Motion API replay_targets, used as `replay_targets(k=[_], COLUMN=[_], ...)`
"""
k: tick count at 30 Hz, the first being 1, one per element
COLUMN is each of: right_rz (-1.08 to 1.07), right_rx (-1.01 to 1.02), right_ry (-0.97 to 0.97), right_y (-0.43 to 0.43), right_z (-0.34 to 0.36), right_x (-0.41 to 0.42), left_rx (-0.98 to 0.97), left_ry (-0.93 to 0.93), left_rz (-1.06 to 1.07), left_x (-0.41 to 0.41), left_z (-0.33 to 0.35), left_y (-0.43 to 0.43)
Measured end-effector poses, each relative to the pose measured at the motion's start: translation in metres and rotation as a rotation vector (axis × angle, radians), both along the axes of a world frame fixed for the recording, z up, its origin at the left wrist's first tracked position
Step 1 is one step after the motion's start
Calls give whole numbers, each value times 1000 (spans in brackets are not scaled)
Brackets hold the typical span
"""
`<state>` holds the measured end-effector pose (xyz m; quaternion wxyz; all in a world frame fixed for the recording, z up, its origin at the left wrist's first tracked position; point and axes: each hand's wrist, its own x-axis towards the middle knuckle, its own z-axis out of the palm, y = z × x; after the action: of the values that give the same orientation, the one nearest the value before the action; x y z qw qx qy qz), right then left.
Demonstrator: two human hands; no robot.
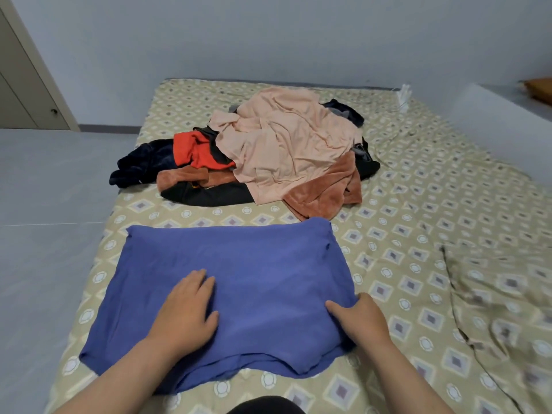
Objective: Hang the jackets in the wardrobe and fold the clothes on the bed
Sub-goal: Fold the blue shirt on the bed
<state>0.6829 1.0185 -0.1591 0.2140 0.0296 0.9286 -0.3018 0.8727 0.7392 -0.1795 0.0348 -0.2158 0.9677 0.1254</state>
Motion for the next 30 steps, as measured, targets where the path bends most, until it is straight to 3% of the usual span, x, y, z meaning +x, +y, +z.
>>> replay_targets(k=[2,6,10,12,15,23,30], right_rz=[-35,-22,14,20,41,210,590], right_rx=[-186,-469,-521,-511,-477,-540,-524], right_ry=[-138,-254,-308,-296,-294,-318,-52], right_y=[6,18,24,23,24,-3,-90], right_z=[-3,-17,-27,-34,-40,-4,46], right_x=[0,6,1,-2,-4,11,59], left_rx=[89,384,477,392,304,874,1249], left_ry=[108,56,-45,-126,-153,88,357], left_rz=[-56,-63,31,108,160,229,448], left_x=[-41,-144,-225,-241,-245,-215,-148], left_z=[12,32,31,23,8,37,84], left_y=[23,82,137,152,153,98,17])
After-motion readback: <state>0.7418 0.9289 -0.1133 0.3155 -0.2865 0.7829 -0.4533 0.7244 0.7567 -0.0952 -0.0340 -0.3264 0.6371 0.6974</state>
